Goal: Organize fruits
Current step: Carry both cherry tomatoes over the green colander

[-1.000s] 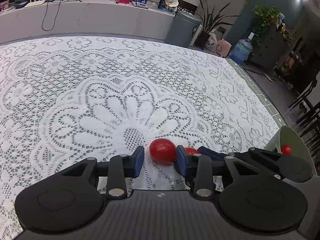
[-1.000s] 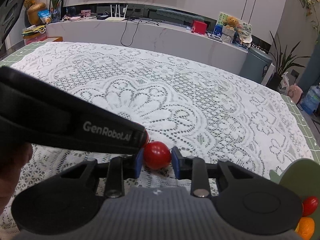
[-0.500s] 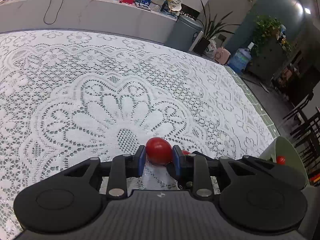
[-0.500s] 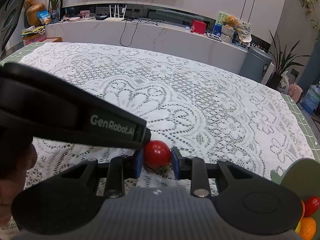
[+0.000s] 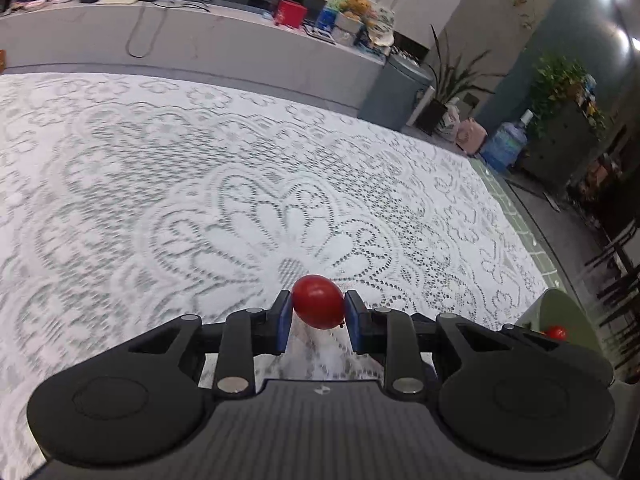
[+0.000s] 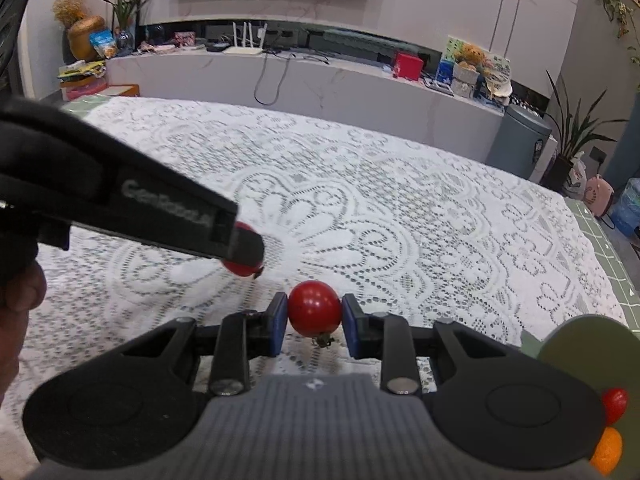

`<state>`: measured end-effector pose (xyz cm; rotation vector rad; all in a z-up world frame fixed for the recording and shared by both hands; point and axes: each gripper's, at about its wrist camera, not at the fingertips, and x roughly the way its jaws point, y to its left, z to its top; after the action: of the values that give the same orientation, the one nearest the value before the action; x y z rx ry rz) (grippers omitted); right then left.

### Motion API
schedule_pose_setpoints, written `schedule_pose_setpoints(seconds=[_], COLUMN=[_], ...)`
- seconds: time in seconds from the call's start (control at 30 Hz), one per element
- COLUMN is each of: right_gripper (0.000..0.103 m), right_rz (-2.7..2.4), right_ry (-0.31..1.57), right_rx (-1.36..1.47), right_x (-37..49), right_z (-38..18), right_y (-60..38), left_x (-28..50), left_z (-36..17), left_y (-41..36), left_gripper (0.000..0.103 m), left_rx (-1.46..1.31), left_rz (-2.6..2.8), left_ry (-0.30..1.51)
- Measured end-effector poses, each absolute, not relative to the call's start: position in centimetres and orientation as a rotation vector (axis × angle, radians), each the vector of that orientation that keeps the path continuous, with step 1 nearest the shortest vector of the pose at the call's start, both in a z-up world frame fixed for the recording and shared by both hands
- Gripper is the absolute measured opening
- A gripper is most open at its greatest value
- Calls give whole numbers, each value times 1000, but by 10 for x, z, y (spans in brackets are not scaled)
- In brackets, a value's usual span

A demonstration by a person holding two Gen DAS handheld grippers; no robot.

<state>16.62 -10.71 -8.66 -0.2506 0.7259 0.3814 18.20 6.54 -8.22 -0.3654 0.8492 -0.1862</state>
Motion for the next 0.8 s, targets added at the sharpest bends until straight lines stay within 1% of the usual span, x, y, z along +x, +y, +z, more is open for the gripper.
schedule_pose_setpoints(seconds=[0.4, 0.8], right_gripper=[26, 26], right_rz=[480, 427], right_ry=[666, 634], right_rx=[-175, -97], right_x=[104, 57], right_z=[-36, -6], right_y=[-138, -201], left_x=[119, 80], left_z=[-39, -7], left_y=[58, 6], left_gripper=[31, 31], left_rx=[-367, -281], left_rz=[-173, -286], left_ry=[781, 730])
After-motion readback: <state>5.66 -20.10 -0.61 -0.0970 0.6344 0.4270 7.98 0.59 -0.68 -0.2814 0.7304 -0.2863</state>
